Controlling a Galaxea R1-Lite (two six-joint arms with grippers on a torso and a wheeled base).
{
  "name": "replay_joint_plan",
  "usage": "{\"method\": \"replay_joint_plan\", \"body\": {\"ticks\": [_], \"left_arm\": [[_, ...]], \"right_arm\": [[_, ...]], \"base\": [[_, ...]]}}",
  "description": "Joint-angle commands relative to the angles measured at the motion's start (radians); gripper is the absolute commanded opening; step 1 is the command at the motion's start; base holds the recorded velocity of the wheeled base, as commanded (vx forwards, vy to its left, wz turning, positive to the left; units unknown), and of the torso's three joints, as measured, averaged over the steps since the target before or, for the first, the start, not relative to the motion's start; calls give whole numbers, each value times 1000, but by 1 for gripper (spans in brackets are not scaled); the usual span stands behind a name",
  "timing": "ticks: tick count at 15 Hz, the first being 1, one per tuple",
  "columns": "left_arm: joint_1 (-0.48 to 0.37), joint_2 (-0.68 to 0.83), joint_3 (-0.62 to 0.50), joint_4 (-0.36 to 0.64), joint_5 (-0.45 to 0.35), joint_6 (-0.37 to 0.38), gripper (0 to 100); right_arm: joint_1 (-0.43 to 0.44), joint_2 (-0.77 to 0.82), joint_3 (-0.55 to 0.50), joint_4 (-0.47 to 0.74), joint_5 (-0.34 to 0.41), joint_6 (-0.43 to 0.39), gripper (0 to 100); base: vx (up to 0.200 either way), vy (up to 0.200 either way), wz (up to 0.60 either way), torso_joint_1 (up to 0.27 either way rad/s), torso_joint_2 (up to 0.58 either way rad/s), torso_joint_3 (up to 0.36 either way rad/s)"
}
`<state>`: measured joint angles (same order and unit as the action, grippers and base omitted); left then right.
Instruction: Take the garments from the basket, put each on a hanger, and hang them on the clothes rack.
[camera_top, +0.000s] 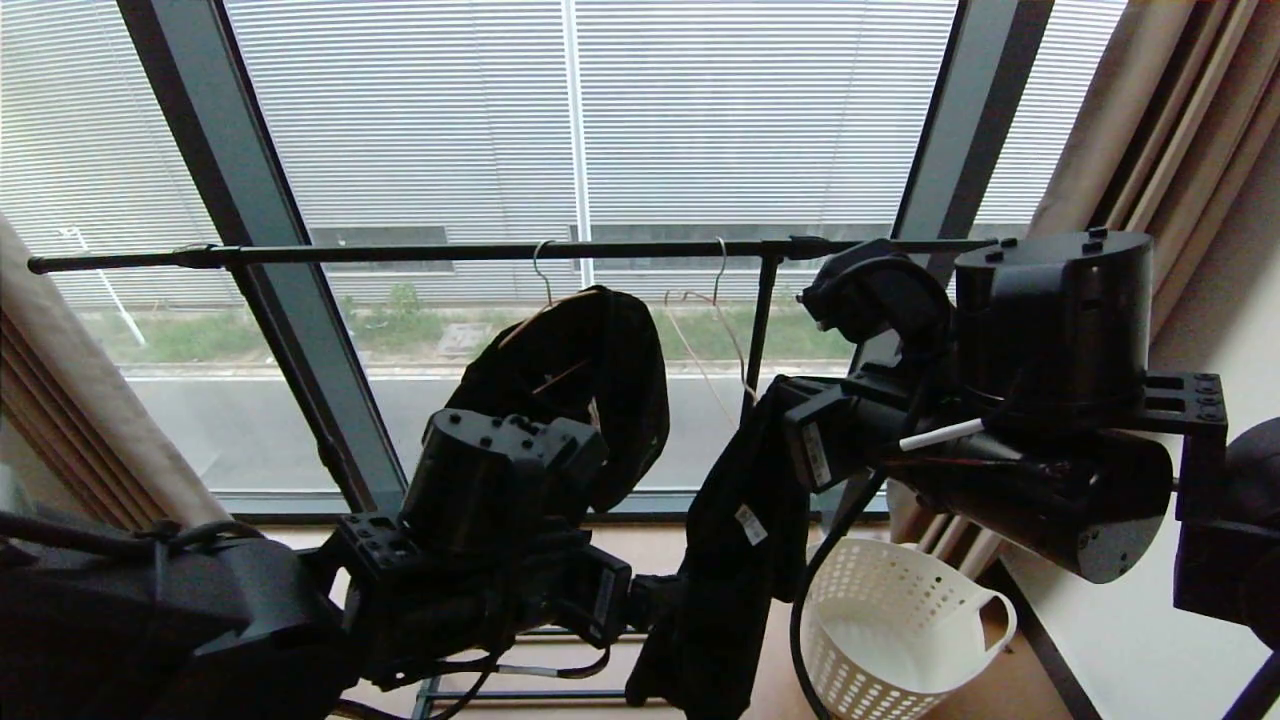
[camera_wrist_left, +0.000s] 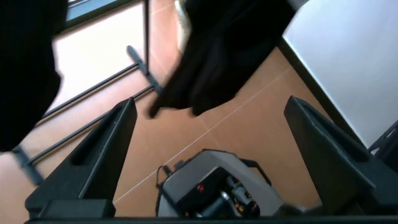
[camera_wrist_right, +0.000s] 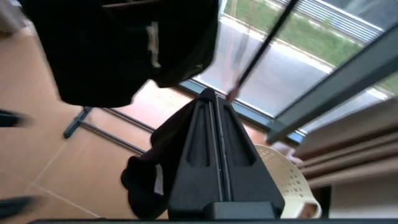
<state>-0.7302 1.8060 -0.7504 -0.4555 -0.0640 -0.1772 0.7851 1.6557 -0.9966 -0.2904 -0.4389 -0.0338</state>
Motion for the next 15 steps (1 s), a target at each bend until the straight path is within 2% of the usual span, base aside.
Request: {"method": "replay_joint_plan", "body": {"ticks": [1,5,9,15], "left_arm": [[-14,113,-70,-3,26,-5,100],[-14,185,-150,-5,43,-16,100],[-14,283,-242,-3,96,-16,100],[-12,323,-242,3,121,-13,100]], "right_arm": [[29,-4,-4,1,0,2,0],[46,-10,-2,1,-1,6,0],[66,-42,7,2,-1,22,0],[66,-123,21,19,-7,26,0]], "base": [[0,0,0,0,0,0],[0,0,0,0,0,0],[0,0,0,0,0,0],[0,0,0,0,0,0]]}}
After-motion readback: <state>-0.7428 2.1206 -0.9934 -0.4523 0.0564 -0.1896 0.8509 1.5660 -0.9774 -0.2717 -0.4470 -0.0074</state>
